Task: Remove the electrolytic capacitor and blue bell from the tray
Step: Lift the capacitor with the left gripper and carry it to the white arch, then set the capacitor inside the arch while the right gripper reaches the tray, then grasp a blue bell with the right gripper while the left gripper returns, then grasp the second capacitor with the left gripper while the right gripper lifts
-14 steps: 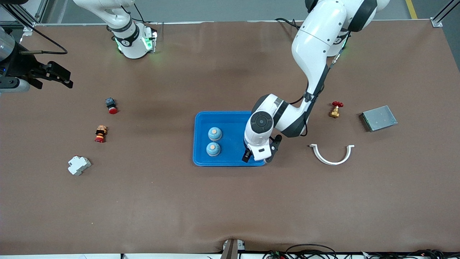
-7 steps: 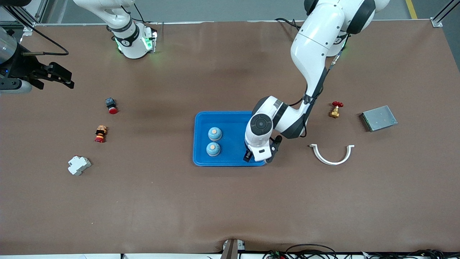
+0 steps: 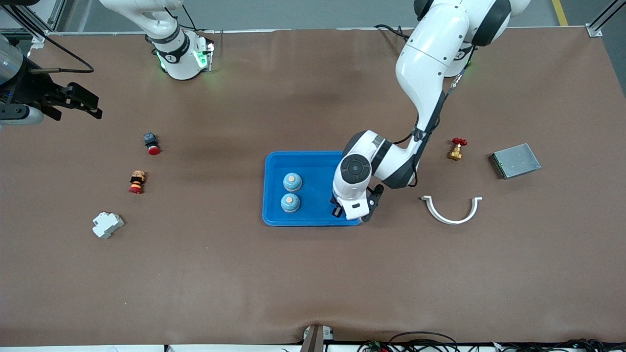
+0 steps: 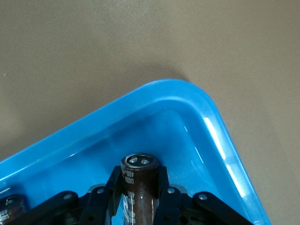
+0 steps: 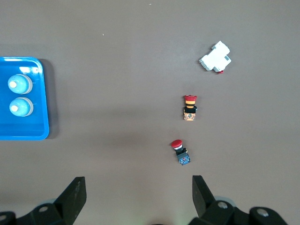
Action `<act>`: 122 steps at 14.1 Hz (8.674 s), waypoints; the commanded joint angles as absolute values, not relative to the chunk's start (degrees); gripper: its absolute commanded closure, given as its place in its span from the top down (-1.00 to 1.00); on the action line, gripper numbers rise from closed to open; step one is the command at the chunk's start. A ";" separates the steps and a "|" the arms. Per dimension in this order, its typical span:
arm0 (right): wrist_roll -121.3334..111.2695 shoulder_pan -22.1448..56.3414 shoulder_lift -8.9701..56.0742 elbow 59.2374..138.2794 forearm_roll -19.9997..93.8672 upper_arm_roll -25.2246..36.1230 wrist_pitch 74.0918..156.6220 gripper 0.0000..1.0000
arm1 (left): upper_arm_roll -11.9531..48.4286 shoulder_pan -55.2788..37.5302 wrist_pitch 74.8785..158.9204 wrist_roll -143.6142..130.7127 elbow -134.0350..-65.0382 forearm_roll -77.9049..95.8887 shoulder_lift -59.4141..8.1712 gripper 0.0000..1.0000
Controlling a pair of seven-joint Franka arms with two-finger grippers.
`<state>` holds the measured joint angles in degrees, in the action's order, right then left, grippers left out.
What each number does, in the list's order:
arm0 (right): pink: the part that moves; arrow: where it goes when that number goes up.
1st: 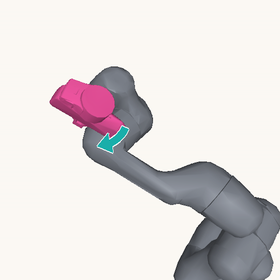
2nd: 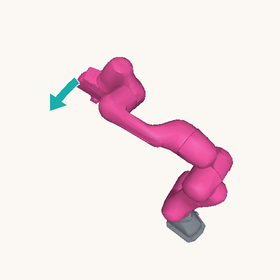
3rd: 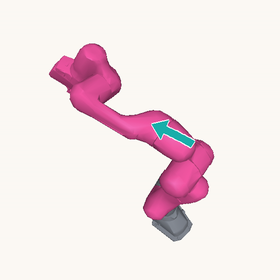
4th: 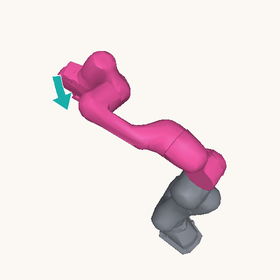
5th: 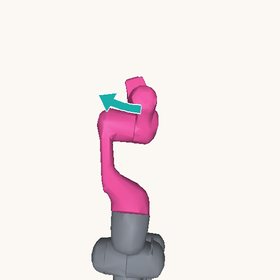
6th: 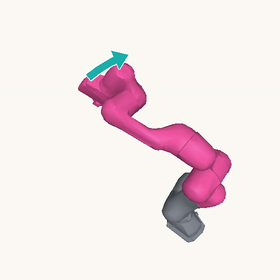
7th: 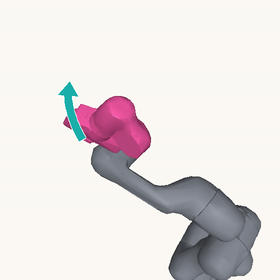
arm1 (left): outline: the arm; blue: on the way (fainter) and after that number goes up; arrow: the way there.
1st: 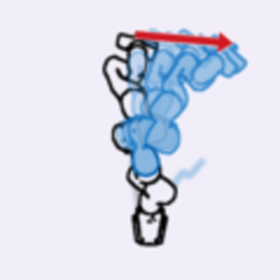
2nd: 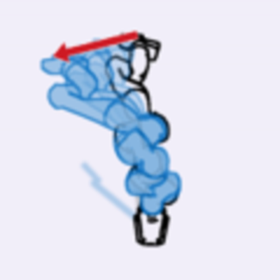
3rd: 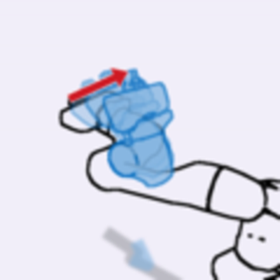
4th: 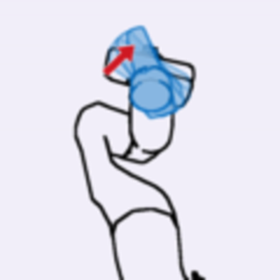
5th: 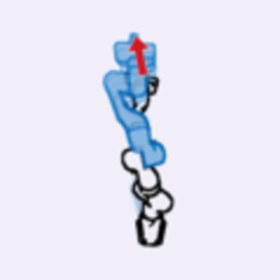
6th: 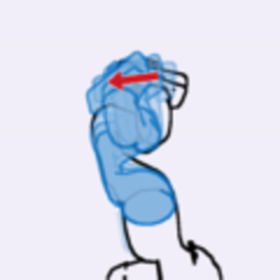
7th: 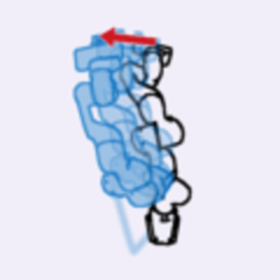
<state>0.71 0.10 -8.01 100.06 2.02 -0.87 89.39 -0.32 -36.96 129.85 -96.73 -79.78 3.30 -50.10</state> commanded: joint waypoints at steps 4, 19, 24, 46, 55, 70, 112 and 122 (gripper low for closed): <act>1.76 0.53 -10.11 102.48 2.64 -0.70 90.35 1.00 | -0.70 -36.83 126.58 -96.16 -79.63 2.11 -48.17 -1.00; 1.76 0.53 -10.11 103.27 2.81 -0.70 91.58 1.00 | -0.18 -20.50 98.96 -51.72 -86.90 4.66 -24.19 -1.00; 1.76 0.53 -10.11 103.27 2.81 -0.70 91.67 1.00 | -0.35 -10.74 100.28 -32.21 -93.77 3.78 -20.13 -1.00; 31.85 14.48 -14.68 121.99 2.81 -0.79 108.35 1.00 | -0.26 -8.70 131.47 -28.39 -107.31 -3.96 -31.99 -1.00; 58.51 28.73 -3.27 130.17 1.85 -0.88 130.75 1.00 | -0.26 -9.23 132.98 -28.92 -107.58 -4.04 -33.05 -0.98; 80.77 38.32 31.19 110.41 0.70 -0.62 146.08 1.00 | -0.35 -8.00 119.57 -27.86 -108.46 -4.75 -24.89 1.00; 48.97 25.50 10.56 128.56 -1.85 -0.62 139.47 -1.00 | 1.58 -36.83 114.96 -109.25 -83.32 4.31 -43.59 1.00; 25.69 12.58 8.44 142.46 -1.76 -0.62 152.23 -1.00 | 1.49 -38.14 115.05 -109.42 -84.11 4.22 -45.96 1.00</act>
<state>29.79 15.48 10.87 139.69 -1.75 0.35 151.79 2.10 -37.21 114.51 -107.98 -83.69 5.53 -45.51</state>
